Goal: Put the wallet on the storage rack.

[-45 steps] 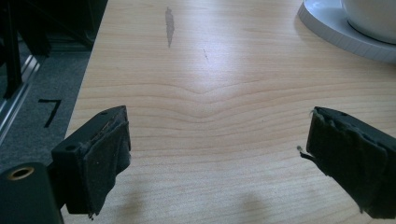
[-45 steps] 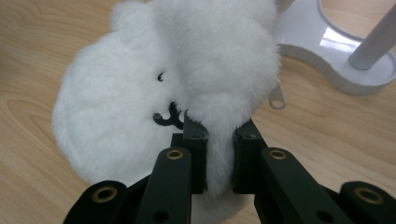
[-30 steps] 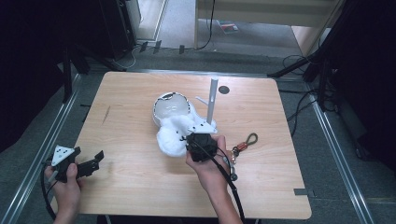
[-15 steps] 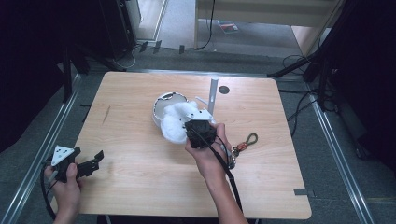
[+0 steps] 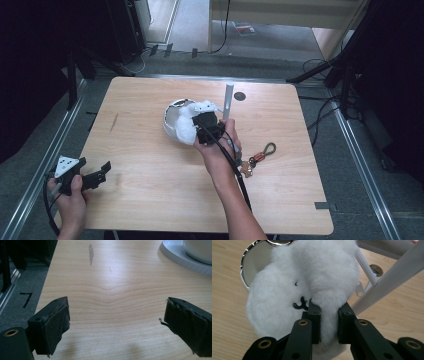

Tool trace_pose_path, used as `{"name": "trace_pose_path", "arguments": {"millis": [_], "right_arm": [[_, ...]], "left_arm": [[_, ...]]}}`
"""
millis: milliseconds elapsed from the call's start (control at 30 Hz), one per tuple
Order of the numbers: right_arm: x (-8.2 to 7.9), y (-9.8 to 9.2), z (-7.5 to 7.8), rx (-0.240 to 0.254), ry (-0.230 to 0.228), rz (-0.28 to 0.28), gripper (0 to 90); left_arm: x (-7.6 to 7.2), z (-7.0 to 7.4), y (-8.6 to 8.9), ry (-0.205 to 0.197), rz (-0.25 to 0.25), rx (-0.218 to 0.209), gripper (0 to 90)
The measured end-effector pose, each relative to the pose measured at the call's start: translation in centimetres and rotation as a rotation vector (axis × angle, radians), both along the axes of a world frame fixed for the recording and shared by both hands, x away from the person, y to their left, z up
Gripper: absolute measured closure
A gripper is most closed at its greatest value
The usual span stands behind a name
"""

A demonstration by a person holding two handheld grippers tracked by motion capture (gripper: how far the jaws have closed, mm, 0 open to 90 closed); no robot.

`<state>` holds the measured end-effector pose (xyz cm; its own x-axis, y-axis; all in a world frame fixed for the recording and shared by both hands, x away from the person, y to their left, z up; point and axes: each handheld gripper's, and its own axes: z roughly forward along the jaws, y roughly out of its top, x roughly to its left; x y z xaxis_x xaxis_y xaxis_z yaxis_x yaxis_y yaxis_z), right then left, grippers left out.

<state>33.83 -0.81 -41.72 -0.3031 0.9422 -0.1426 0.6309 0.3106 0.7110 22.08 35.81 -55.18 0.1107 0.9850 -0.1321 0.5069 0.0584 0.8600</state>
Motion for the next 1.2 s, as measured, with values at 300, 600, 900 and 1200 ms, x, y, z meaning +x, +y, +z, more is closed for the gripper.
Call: {"name": "trace_pose_path", "arguments": {"millis": [300, 600, 900, 1200], "right_arm": [[1.5, 0.6, -0.3, -0.016, 0.018, -0.075, 75.2], [2.4, 1.2, -0.6, 0.052, -0.049, -0.108, 72.6], [2.4, 2.3, -0.8, 0.209, -0.146, 0.037, 55.4], [2.4, 3.3, -2.6, 0.143, -0.123, 0.099, 68.5]], "left_arm": [[0.0, 0.0, 0.0, 0.001, 0.000, -0.003, 7.0], [0.0, 0.0, 0.0, 0.000, 0.000, 0.001, 7.0], [0.0, 0.0, 0.0, 0.001, 0.001, -0.005, 7.0], [0.0, 0.0, 0.0, 0.001, 0.000, -0.001, 7.0]]}}
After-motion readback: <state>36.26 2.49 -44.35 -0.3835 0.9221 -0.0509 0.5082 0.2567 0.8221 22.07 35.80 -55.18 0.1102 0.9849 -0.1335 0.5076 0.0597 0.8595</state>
